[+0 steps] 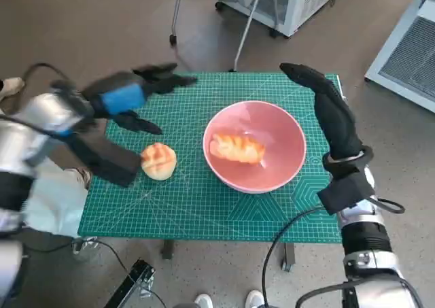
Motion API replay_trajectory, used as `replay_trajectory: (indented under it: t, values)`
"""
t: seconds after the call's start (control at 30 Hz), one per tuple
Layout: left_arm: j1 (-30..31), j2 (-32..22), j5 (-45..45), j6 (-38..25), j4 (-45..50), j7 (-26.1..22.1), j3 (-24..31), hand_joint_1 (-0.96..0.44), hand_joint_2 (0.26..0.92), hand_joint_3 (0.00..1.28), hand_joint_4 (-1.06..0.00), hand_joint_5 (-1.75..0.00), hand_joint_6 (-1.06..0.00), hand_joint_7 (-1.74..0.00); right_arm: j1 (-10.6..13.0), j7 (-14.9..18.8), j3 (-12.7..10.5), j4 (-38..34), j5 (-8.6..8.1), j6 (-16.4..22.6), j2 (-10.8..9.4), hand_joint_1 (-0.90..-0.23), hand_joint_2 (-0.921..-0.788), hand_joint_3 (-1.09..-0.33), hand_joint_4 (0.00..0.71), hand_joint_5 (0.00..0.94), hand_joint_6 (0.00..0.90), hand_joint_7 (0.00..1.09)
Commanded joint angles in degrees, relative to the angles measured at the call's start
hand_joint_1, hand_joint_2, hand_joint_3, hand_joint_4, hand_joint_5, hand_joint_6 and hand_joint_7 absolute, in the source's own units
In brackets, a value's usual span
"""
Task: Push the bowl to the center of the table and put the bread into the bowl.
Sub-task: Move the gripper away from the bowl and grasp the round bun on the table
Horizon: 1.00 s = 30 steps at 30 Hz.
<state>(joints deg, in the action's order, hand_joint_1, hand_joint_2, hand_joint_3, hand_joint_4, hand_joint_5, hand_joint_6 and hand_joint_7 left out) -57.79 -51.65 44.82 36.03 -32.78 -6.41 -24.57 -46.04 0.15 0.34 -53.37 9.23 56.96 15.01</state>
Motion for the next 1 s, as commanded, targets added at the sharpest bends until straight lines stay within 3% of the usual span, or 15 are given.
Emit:
replay_trajectory:
  t: [0.03,0.37,0.57,0.77,1.0]
  values:
    - [3.02,-2.48,-2.97,-0.57,4.90,-2.42,4.37,-0.25,0.791,0.00,-0.13,-0.02,-0.23,-0.15,-0.03,0.40,0.40,-1.51,0.30,-0.37,-0.45,-0.653,-0.921,-0.694,0.280,0.002,-0.001,0.60]
    - [7.95,-6.00,1.24,-2.64,11.09,-4.56,7.13,-0.22,0.781,0.00,-0.14,-0.01,-0.24,-0.13,-0.95,0.88,0.63,-2.88,0.19,-0.33,-0.52,-0.670,-0.921,-0.692,0.292,0.008,-0.001,0.60]
    - [8.99,-6.51,7.62,-2.92,11.54,-4.54,5.02,-0.23,0.781,0.00,-0.12,0.00,-0.24,-0.12,-1.07,1.07,0.69,-3.25,0.08,-0.04,-0.68,-0.664,-0.921,-0.692,0.300,0.012,-0.001,0.60]
    - [10.12,-6.82,17.35,-4.85,13.86,-5.04,1.58,-0.23,0.785,0.00,-0.05,0.00,-0.18,-0.07,-1.05,1.04,0.80,-3.29,0.16,0.04,-0.80,-0.660,-0.921,-0.692,0.304,0.013,-0.001,0.60]
    - [9.89,-6.34,25.96,-3.82,14.87,-4.86,-3.01,-0.10,0.891,0.05,0.00,0.00,-0.09,-0.02,-0.81,1.21,0.78,-2.89,0.07,0.09,-0.52,-0.659,-0.921,-0.693,0.306,0.013,-0.001,0.60]
